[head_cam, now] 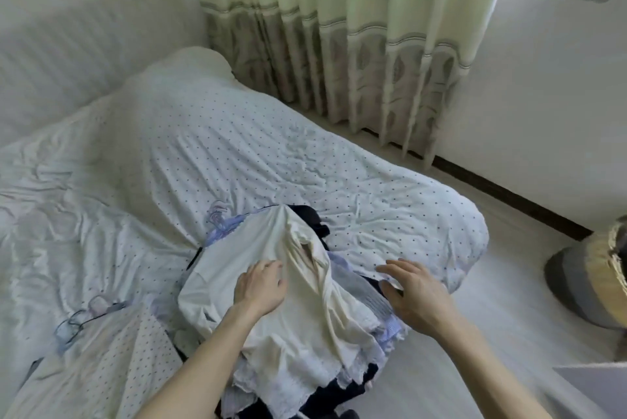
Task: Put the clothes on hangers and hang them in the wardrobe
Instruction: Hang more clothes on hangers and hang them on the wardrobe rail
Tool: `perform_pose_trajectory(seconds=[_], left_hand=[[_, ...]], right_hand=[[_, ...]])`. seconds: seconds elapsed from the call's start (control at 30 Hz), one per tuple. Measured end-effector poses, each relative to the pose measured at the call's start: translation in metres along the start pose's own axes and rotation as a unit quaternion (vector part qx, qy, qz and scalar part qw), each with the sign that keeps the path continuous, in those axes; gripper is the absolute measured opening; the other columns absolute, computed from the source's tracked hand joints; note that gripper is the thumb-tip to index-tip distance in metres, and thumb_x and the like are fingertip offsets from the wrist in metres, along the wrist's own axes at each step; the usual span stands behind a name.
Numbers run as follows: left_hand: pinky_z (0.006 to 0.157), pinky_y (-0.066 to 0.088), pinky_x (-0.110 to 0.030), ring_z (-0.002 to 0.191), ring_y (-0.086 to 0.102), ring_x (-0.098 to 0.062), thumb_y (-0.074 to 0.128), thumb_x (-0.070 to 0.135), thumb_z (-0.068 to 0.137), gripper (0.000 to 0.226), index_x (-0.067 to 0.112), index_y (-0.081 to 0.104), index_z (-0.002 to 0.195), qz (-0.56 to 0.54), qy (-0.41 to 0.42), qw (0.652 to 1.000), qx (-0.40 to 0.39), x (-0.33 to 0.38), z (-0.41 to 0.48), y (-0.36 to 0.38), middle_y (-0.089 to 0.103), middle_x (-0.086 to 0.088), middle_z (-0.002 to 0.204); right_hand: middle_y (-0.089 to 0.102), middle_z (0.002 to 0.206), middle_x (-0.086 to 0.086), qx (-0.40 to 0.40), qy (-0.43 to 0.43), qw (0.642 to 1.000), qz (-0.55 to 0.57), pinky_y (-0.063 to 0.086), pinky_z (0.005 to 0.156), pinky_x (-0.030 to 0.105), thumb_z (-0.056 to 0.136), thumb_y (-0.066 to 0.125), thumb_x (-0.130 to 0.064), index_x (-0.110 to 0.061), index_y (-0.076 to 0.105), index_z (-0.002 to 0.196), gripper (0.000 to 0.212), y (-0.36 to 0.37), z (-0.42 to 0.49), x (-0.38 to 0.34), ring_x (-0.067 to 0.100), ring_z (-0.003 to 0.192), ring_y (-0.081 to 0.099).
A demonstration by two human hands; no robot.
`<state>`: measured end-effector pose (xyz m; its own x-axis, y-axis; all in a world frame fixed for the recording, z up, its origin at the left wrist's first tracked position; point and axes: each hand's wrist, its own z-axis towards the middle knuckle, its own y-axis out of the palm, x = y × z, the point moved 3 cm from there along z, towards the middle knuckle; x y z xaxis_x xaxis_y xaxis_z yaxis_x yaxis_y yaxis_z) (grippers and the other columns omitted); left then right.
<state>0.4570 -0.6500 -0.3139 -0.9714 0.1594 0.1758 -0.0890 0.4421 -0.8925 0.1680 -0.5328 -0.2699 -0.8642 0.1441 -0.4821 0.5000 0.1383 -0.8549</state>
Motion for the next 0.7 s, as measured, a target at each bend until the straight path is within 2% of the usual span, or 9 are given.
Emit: perform_pose_trajectory(seconds=[0.13,0.27,0.37,0.43,0.5,0.6,0.7], left_hand=[[0.106,0.038,-0.037,0.135,0.042,-0.021,0.044,0.038,0.098,0.049,0.028,0.043,0.146,-0.033,-0.072,0.997,-0.025,-0.098,0.011,0.002,0.044,0.003,0.148],[0.108,0.037,-0.039,0.136,0.041,-0.024,0.045,0.038,0.097,0.052,0.025,0.04,0.147,-0.071,-0.143,0.985,-0.066,-0.177,0.029,0.025,0.041,-0.001,0.15],[0.111,0.037,-0.039,0.136,0.041,-0.028,0.048,0.034,0.096,0.055,0.02,0.039,0.149,-0.107,-0.18,0.974,-0.085,-0.228,0.054,0.047,0.039,-0.007,0.151],[0.108,0.039,-0.038,0.134,0.043,-0.03,0.05,0.032,0.096,0.056,0.017,0.038,0.148,-0.118,-0.196,0.969,-0.098,-0.256,0.075,0.059,0.036,-0.01,0.151],[0.105,0.04,-0.038,0.135,0.041,-0.032,0.051,0.034,0.096,0.058,0.018,0.036,0.149,-0.122,-0.219,0.963,-0.103,-0.278,0.096,0.066,0.032,-0.009,0.153],[0.11,0.036,-0.044,0.139,0.035,-0.037,0.054,0.037,0.094,0.067,0.023,0.027,0.154,-0.144,-0.249,0.953,-0.098,-0.309,0.13,0.076,0.024,-0.011,0.158],[0.111,0.036,-0.046,0.138,0.037,-0.036,0.059,0.034,0.092,0.073,0.02,0.025,0.155,-0.176,-0.257,0.947,-0.083,-0.333,0.165,0.085,0.032,-0.014,0.156]], right_hand=[[0.055,0.14,-0.015,-0.1,-0.053,0.992,-0.048,0.037,0.109,0.027,0.1,0.042,-0.044,-0.033,0.056,0.134,0.039,0.068,0.052,-0.055,0.013,0.133,0.045],[0.051,0.144,-0.011,-0.198,-0.049,0.976,-0.076,0.037,0.11,0.03,0.1,0.041,-0.043,-0.032,0.052,0.139,0.042,0.132,0.092,-0.083,0.015,0.138,0.039],[0.032,0.158,-0.002,-0.261,-0.033,0.958,-0.113,0.029,0.116,0.034,0.1,0.042,-0.041,-0.034,0.04,0.148,0.048,0.177,0.121,-0.091,0.023,0.146,0.025],[0.008,0.166,0.002,-0.304,-0.012,0.941,-0.148,0.019,0.121,0.042,0.1,0.041,-0.044,-0.038,0.026,0.154,0.057,0.205,0.137,-0.09,0.03,0.152,0.008],[-0.009,0.166,0.002,-0.333,0.009,0.926,-0.177,0.015,0.12,0.051,0.099,0.04,-0.048,-0.041,0.013,0.156,0.064,0.233,0.15,-0.083,0.033,0.152,-0.006],[-0.015,0.165,0.001,-0.354,0.03,0.913,-0.202,0.025,0.114,0.055,0.097,0.039,-0.052,-0.042,0.013,0.154,0.064,0.265,0.163,-0.067,0.034,0.151,-0.01],[-0.014,0.164,0.003,-0.368,0.033,0.905,-0.213,0.03,0.108,0.058,0.095,0.042,-0.051,-0.042,0.02,0.148,0.058,0.282,0.164,-0.059,0.036,0.15,-0.011]])
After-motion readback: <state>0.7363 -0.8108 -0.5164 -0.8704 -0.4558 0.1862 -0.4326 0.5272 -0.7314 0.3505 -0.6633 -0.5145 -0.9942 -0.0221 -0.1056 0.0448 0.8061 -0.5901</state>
